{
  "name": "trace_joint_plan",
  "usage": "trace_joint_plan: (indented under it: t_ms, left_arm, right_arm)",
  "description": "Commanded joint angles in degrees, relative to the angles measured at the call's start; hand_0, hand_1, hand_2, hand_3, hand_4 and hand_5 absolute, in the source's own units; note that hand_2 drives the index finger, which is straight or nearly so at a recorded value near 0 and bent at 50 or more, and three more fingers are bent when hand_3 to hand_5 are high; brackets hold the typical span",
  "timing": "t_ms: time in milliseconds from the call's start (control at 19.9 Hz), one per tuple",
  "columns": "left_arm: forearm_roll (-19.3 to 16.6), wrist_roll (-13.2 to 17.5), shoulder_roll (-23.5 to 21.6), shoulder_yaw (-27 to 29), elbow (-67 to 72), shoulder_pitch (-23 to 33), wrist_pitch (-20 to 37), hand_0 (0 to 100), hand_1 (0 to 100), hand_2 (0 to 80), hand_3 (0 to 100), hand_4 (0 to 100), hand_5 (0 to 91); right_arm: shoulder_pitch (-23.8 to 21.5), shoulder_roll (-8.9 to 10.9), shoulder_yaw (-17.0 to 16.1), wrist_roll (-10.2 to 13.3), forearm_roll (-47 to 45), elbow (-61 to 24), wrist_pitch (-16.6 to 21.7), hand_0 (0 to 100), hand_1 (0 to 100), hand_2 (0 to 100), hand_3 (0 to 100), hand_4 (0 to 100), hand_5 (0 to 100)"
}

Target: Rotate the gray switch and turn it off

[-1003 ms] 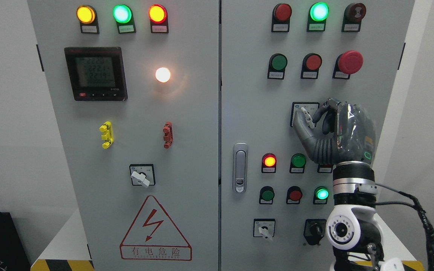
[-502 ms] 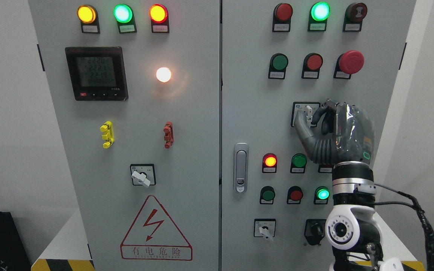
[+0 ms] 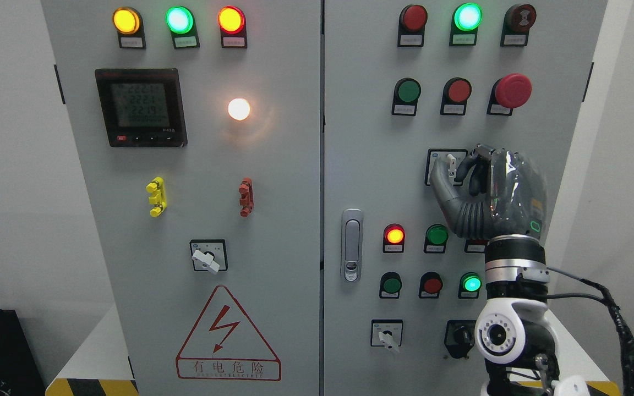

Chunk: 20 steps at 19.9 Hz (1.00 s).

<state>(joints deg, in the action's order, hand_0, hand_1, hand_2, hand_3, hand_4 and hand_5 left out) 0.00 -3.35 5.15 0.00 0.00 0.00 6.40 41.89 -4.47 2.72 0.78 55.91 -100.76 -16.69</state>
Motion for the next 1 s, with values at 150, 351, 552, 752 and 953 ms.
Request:
trace_joint_plan:
  t_ms: [150,351,552,752,953]
  left_arm:
    - [1.14,0.01,-0.05,0.44,-1.41,-0.53,0.02,12,39,0.0,0,0,0.0]
    - [1.14,0.01,0.03,0.44,-1.41,-0.53,0.02,12,39,0.0,0,0,0.0]
    - [1.14,0.01,0.03,0.44,-1.41,-0.53,0.02,12,39,0.0,0,0,0.0]
    - [1.14,0.01,0.03,0.44,-1.41,-0.53,0.02,12,39,0.0,0,0,0.0]
    - [1.14,0.01,0.03,0.44,-1.41,-0.53,0.02,12,39,0.0,0,0,0.0]
  right_arm:
    - [0.03,0.17,-0.08,0.10,-0.01,0.04,0.07,38,44,74,100,99,100]
    - [-0.05,0.34,-0.17,0.10,-0.09,-0.05,0.16,36,44,73,100,98,100]
    - [-0.14,0.52,-0.35,0.18,-0.09,-0.14,0.34,35,43,71,100,98,100]
    - [-0.14,0.52,-0.26,0.27,-0.18,-0.40,0.51,34,42,71,100,98,100]
    - [-0.41,0.52,-0.26,0.36,-0.18,-0.40,0.51,33,41,70,100,98,100]
